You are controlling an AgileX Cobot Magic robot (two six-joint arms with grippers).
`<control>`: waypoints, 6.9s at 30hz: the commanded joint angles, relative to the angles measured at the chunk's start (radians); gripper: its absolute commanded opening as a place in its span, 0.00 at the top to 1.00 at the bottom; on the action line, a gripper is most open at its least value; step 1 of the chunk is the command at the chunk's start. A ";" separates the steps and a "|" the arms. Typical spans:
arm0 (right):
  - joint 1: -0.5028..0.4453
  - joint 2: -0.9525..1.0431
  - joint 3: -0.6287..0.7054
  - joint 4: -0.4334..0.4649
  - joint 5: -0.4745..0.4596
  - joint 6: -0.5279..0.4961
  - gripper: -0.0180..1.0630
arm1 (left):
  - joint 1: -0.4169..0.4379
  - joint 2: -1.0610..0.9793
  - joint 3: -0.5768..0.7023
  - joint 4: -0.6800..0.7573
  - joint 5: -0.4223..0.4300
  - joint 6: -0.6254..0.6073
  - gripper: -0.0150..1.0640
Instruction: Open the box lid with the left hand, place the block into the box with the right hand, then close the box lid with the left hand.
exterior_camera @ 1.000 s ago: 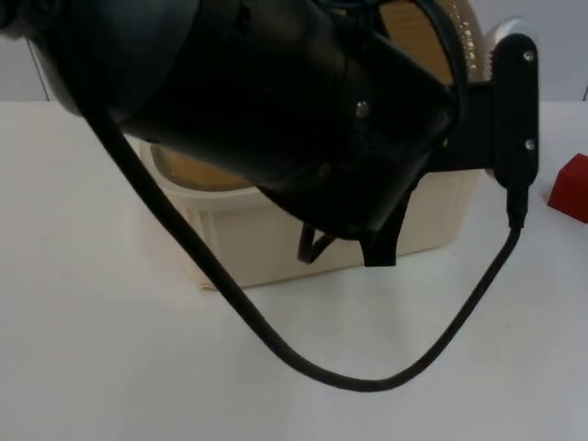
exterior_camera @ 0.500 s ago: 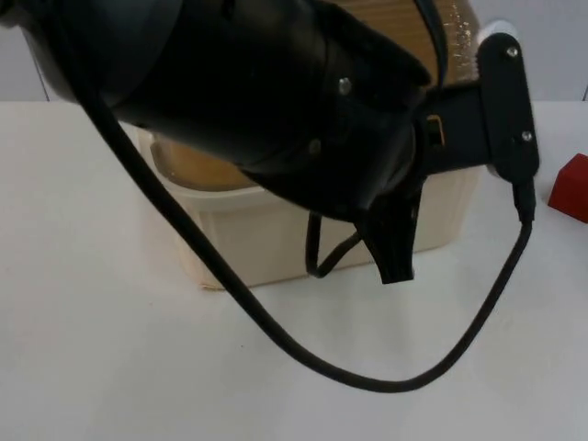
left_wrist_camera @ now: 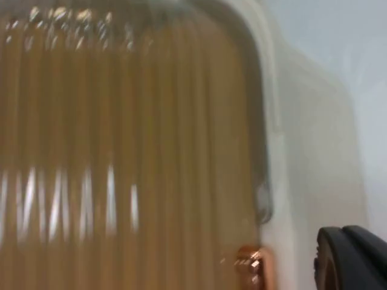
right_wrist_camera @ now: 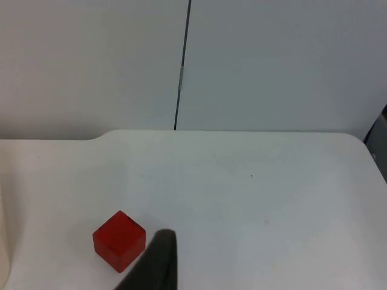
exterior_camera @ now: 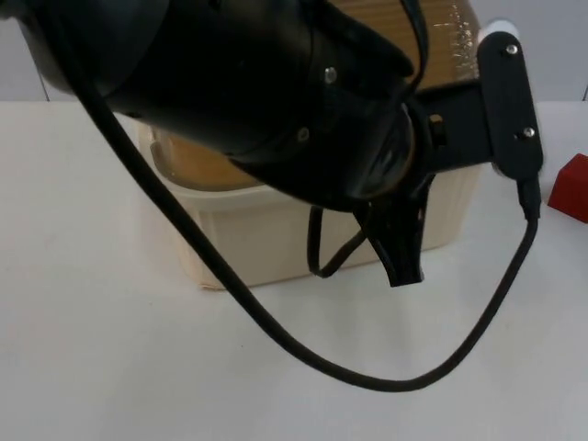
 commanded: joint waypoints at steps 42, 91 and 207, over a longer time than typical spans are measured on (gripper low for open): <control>-0.006 -0.001 -0.006 -0.024 -0.043 0.030 0.02 | 0.151 -0.087 0.124 0.325 -0.303 0.002 0.99; -0.006 -0.001 -0.006 -0.024 -0.043 0.045 0.02 | 0.247 -0.067 0.124 0.329 -0.369 0.040 0.99; -0.006 -0.001 -0.006 -0.022 -0.036 0.078 0.02 | 0.861 -0.669 -0.192 -1.415 0.271 0.760 0.99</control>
